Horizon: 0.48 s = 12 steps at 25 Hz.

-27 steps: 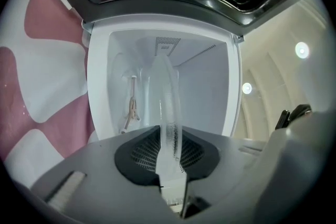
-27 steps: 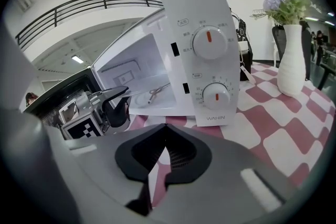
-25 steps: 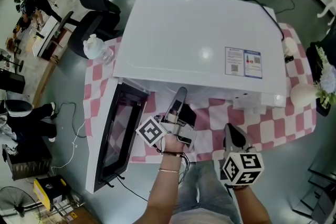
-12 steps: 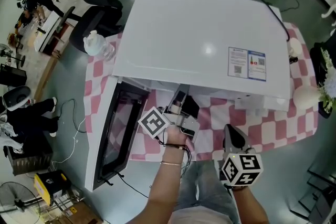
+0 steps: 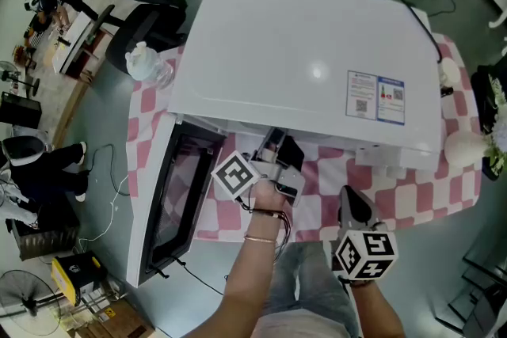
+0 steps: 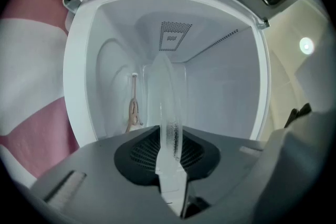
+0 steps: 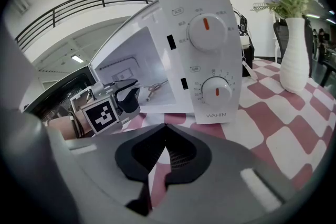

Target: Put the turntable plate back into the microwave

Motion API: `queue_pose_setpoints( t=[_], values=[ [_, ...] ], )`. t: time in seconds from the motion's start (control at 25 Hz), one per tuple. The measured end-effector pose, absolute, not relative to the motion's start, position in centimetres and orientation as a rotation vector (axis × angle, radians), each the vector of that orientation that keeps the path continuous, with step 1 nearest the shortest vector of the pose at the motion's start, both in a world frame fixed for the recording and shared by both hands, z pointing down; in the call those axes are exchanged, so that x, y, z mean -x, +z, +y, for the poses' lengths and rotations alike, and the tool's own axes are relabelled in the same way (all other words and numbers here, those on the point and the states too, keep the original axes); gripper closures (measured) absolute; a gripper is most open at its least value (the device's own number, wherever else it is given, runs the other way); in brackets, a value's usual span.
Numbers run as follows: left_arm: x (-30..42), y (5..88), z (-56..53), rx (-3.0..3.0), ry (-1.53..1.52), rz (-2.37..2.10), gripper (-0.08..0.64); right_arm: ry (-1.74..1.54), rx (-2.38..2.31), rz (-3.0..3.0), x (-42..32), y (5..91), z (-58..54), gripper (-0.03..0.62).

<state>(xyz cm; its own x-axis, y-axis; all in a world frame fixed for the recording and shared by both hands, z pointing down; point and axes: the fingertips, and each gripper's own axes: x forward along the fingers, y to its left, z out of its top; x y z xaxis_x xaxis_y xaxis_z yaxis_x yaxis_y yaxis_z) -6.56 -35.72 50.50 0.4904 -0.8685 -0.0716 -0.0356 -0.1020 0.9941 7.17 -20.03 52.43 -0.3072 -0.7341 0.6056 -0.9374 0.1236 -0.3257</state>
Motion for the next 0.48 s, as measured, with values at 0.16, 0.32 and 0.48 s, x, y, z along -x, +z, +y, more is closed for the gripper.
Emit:
queue_pose_setpoints(
  t=[0.16, 0.32, 0.48],
  values=[
    [6.4, 50.7, -36.2, -1.499, -0.864, -0.820, 0.497, 0.974, -1.629, -2.108, -7.3, 52.6, -20.2, 0.583],
    [6.5, 50.8, -36.6, -1.506, -0.854, -0.834, 0.497, 0.976, -1.624, -2.110, -7.4, 52.7, -20.2, 0.583],
    [6.3, 50.8, -36.9, -1.503, -0.853, -0.832, 0.495, 0.980, -1.619, -2.113, -7.5, 52.8, -20.4, 0.583]
  ],
)
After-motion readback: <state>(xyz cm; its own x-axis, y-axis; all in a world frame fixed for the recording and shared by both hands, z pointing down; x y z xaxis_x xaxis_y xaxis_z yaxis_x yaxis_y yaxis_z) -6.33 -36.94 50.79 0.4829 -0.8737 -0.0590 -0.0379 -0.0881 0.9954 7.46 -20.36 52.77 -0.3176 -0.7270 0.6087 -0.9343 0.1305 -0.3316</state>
